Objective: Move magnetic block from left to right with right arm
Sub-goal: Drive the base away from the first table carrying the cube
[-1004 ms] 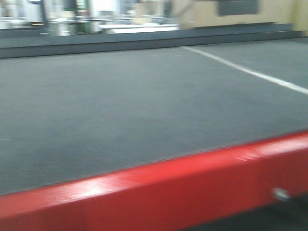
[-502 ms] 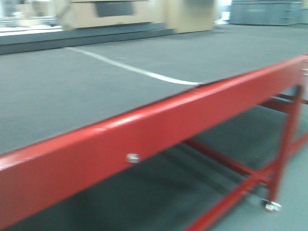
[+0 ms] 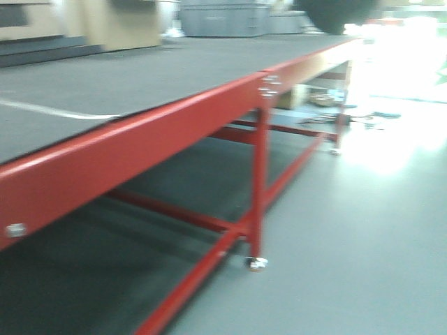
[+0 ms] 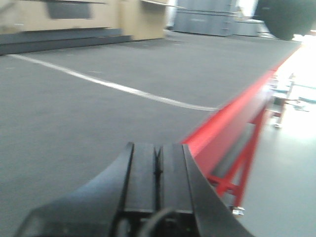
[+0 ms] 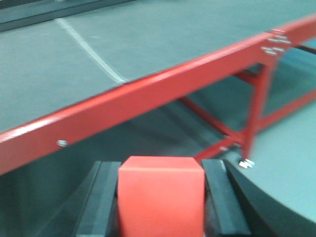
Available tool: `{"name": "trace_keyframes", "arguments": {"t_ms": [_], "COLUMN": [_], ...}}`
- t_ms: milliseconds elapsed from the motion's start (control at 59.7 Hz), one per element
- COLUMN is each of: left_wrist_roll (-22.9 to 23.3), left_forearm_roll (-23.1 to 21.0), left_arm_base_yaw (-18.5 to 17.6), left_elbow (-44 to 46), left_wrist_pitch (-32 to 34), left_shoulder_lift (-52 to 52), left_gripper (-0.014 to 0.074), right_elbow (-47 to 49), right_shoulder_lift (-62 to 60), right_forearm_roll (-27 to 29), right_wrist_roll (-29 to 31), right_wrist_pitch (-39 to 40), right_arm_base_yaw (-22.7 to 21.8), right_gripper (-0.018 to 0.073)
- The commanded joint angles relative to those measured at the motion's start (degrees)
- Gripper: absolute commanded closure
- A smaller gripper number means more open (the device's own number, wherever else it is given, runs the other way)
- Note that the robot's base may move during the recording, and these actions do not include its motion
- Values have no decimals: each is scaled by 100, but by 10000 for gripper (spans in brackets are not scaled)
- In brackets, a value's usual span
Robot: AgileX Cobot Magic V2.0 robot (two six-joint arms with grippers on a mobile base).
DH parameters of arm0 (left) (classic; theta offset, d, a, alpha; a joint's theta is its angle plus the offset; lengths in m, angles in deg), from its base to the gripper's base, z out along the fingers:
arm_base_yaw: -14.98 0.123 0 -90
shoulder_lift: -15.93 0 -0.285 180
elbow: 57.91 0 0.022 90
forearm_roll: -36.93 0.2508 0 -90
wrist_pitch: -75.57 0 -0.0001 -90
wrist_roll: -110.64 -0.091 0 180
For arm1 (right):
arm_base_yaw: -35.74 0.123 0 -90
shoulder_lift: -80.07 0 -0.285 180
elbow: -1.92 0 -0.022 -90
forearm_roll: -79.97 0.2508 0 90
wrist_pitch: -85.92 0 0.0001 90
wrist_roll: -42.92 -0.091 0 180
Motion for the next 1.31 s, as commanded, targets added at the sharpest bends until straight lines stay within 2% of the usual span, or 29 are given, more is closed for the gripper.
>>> {"name": "trace_keyframes", "arguments": {"t_ms": [0,1289], "left_wrist_roll": [38,38], "left_forearm_roll": [0,0], "left_arm_base_yaw": [-5,-5], "left_elbow": [-53,-53], "left_wrist_pitch": [515,515], "left_shoulder_lift": [-81,-81], "left_gripper": [713,713], "right_elbow": [156,156], "right_shoulder_lift": [21,21], "right_forearm_roll": [-99,-99], "right_wrist_roll": [71,71], "right_wrist_pitch": [510,510], "right_arm_base_yaw": [1,1], "right_gripper": [428,428]}}
